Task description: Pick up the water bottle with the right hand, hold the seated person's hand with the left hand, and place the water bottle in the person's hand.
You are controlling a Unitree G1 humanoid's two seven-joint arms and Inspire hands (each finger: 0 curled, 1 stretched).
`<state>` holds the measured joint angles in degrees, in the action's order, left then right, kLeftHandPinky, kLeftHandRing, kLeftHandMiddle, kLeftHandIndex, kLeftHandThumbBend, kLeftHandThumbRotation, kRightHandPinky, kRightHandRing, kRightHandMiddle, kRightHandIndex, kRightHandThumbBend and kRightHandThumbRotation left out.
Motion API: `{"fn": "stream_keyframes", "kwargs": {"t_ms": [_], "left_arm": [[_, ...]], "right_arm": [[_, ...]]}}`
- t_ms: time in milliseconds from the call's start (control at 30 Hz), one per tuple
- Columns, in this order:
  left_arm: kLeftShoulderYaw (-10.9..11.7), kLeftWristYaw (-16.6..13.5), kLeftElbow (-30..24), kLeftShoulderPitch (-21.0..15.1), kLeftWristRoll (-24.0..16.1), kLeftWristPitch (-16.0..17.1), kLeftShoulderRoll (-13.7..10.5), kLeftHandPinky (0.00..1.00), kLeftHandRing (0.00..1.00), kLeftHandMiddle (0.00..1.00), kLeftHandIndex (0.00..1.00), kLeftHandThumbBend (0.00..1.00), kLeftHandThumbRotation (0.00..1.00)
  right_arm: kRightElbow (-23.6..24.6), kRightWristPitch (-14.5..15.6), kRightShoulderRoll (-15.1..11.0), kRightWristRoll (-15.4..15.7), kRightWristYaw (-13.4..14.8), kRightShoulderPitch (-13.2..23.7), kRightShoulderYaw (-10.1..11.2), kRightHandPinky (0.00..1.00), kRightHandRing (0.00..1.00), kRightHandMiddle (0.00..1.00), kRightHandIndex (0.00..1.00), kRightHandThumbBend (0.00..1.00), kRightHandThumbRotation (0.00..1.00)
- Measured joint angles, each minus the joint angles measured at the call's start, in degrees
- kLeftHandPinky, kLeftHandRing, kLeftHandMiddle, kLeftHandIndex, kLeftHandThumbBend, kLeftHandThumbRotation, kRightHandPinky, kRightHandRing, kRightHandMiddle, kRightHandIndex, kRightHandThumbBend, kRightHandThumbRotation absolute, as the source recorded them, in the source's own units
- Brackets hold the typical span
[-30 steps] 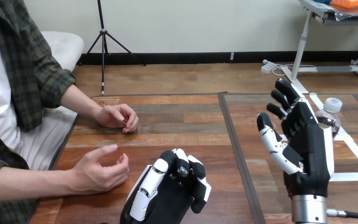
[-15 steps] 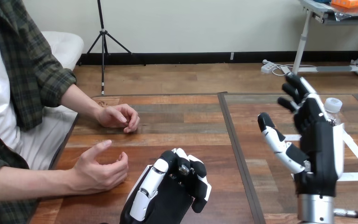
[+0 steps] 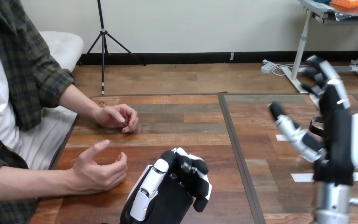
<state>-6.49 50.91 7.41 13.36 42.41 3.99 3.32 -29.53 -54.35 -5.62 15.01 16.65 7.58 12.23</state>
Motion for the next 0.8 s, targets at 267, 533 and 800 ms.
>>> {"fn": "stream_keyframes", "kwargs": {"t_ms": [267, 533, 800], "left_arm": [[0.0, 0.4, 0.0, 0.0, 0.0, 0.5, 0.0, 0.16, 0.42, 0.58, 0.56, 0.00, 0.58], [0.0, 0.8, 0.0, 0.0, 0.0, 0.6, 0.0, 0.18, 0.44, 0.59, 0.61, 0.00, 0.59], [0.0, 0.8, 0.0, 0.0, 0.0, 0.6, 0.0, 0.21, 0.48, 0.62, 0.64, 0.00, 0.60]], "right_arm": [[-1.6, 0.5, -1.7, 2.1, 5.4, 2.2, 1.0, 0.96, 0.99, 0.98, 0.94, 0.76, 0.37], [-3.0, 2.8, -2.6, 3.7, 10.1, 3.5, 1.5, 0.99, 1.00, 1.00, 0.98, 0.76, 0.40], [-4.9, 4.7, -3.8, 4.2, 13.1, 4.1, 1.5, 1.00, 1.00, 1.00, 0.98, 0.77, 0.40]]}}
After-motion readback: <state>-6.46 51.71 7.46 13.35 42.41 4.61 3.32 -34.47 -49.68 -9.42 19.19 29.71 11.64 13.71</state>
